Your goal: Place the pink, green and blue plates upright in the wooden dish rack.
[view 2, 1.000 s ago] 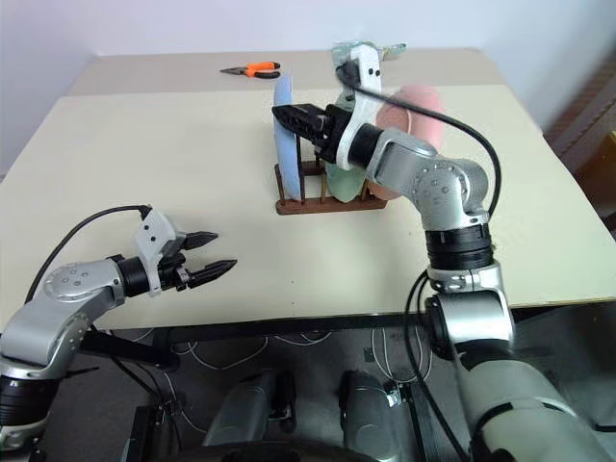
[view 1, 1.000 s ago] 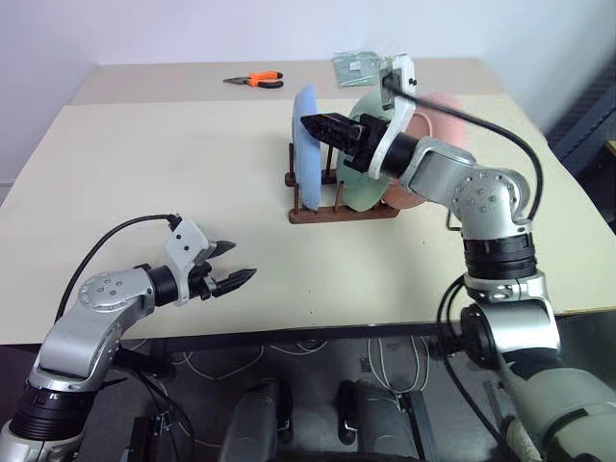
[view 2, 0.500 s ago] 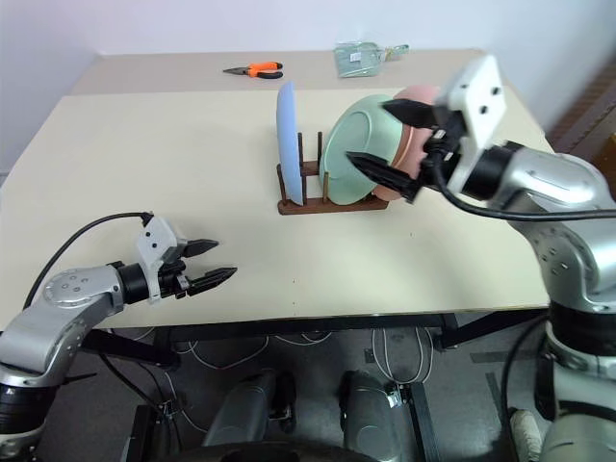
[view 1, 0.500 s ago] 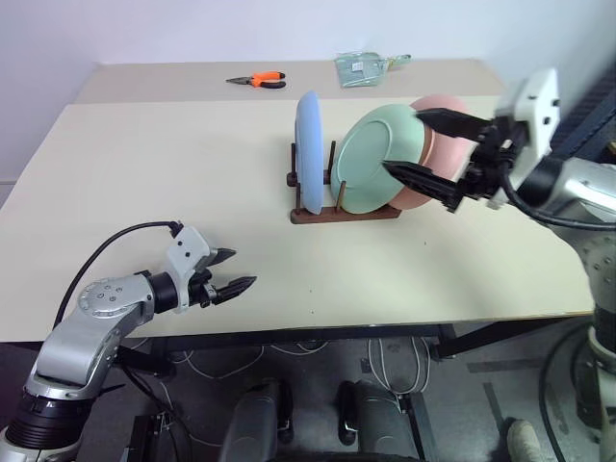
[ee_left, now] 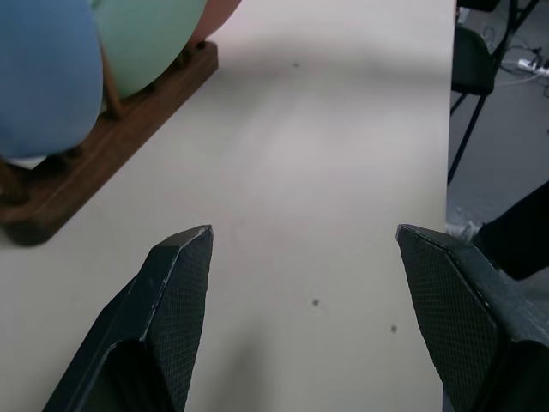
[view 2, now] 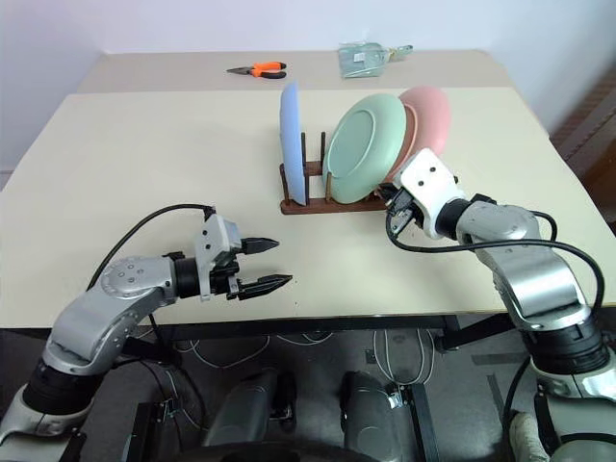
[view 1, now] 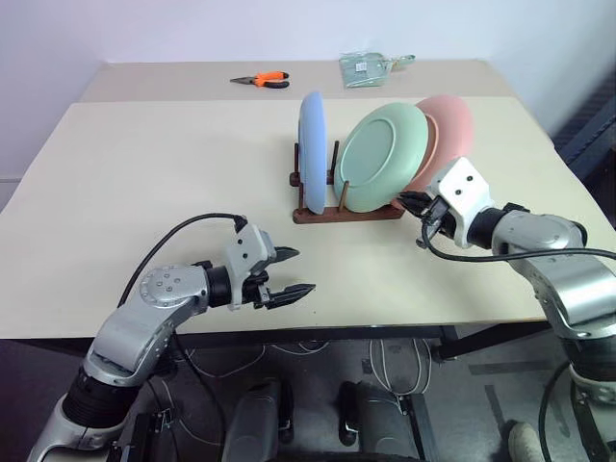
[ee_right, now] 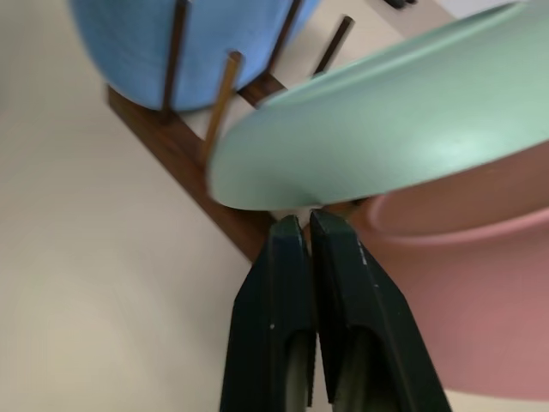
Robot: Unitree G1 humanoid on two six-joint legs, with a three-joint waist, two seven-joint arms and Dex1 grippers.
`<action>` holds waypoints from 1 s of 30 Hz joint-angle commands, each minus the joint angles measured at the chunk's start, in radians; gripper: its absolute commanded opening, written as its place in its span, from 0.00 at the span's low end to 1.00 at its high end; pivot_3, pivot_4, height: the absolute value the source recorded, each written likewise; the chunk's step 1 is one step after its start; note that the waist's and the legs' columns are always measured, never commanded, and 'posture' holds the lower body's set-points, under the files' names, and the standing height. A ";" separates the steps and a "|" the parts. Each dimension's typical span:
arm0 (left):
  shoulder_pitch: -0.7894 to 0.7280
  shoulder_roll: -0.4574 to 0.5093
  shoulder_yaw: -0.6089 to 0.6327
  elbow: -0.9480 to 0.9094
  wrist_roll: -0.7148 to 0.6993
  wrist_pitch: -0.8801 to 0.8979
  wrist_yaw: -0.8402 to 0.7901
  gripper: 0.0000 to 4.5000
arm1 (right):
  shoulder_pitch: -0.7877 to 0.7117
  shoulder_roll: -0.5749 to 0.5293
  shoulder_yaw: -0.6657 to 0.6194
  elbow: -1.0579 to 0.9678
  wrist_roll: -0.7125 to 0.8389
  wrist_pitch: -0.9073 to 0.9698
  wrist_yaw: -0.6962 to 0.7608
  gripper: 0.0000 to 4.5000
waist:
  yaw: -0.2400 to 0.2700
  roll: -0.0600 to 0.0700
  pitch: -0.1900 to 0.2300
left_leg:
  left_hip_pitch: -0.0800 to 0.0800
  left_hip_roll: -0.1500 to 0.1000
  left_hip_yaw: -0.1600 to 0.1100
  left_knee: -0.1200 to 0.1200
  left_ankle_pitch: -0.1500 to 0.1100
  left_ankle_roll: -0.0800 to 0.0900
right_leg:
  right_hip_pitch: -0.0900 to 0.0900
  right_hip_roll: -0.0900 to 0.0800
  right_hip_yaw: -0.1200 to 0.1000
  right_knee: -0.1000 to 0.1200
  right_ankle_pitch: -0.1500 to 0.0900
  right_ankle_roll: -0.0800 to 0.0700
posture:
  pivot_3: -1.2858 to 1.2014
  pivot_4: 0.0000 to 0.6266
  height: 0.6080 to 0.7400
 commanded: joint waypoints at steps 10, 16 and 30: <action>-0.004 -0.012 -0.007 -0.063 -0.022 0.024 0.014 0.78 | -0.140 0.070 0.054 -0.008 -0.115 -0.128 0.080 0.01 | 0.002 0.000 0.000 | 0.000 0.000 0.000 0.000 0.000 0.000 | 0.001 0.000 0.000 0.000 0.000 0.000 | 0.52 0.24 1.00; 0.009 -0.007 -0.002 -0.067 -0.021 0.023 0.010 0.78 | -0.107 -0.044 -0.103 -0.005 -0.156 -0.124 0.075 0.01 | 0.005 0.000 0.000 | 0.000 0.000 0.000 0.001 0.000 0.000 | 0.001 0.000 -0.001 0.000 0.000 0.000 | 0.52 0.24 1.00; -0.004 -0.016 -0.022 -0.029 -0.003 0.003 -0.004 0.78 | 0.021 -0.126 -0.178 0.261 -0.264 -0.323 0.080 0.01 | -0.012 0.000 0.000 | 0.005 0.001 -0.001 0.000 0.000 -0.001 | 0.005 0.001 -0.001 -0.001 0.000 0.000 | 0.52 0.24 1.00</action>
